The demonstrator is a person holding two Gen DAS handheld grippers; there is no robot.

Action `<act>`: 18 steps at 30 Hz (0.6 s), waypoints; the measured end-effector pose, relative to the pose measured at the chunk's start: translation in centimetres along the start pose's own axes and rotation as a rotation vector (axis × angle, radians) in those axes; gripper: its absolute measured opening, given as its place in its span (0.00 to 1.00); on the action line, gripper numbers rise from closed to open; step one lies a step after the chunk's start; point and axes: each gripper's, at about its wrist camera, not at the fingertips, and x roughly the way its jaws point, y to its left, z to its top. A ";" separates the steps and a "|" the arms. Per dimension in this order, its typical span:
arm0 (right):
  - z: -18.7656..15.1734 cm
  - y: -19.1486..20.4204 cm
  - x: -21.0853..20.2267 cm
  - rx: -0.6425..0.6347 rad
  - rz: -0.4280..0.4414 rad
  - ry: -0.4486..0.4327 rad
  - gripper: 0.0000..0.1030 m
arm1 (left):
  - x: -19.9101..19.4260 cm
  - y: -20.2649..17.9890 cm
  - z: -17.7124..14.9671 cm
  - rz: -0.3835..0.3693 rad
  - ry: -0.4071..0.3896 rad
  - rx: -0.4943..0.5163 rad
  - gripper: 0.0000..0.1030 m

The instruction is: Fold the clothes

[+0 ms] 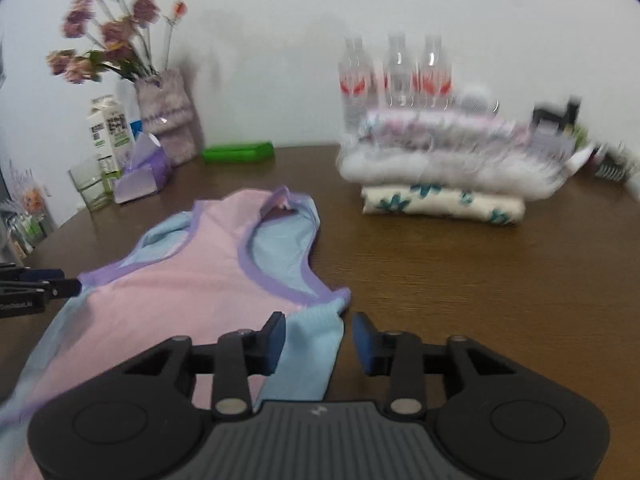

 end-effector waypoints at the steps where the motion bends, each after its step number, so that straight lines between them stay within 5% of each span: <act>1: 0.5 -0.4 1.0 0.014 0.015 0.013 0.29 | 0.9 0.8 0.3 -0.034 0.026 -0.040 0.38; 2: 0.7 -0.6 1.5 0.015 0.034 0.005 0.27 | 1.7 1.7 0.6 -0.071 0.052 -0.083 0.26; 4: 0.9 -0.4 2.4 -0.032 0.039 0.007 0.01 | 2.8 2.8 0.6 -0.116 0.079 -0.152 0.06; 9: 0.8 1.1 4.3 -0.202 -0.096 -0.037 0.03 | 3.2 1.8 0.0 -0.032 0.035 -0.147 0.06; 13: 1.1 1.4 0.7 -0.174 -0.118 -0.043 0.26 | 1.2 1.4 -0.5 0.030 0.018 -0.113 0.37; 15: -0.4 1.2 -3.0 -0.158 -0.074 -0.033 0.40 | -1.7 1.7 -1.7 0.021 0.015 -0.075 0.41; 18: -4.3 1.7 -6.8 -0.158 -0.025 0.014 0.43 | -6.6 2.0 -4.9 -0.061 0.029 -0.076 0.51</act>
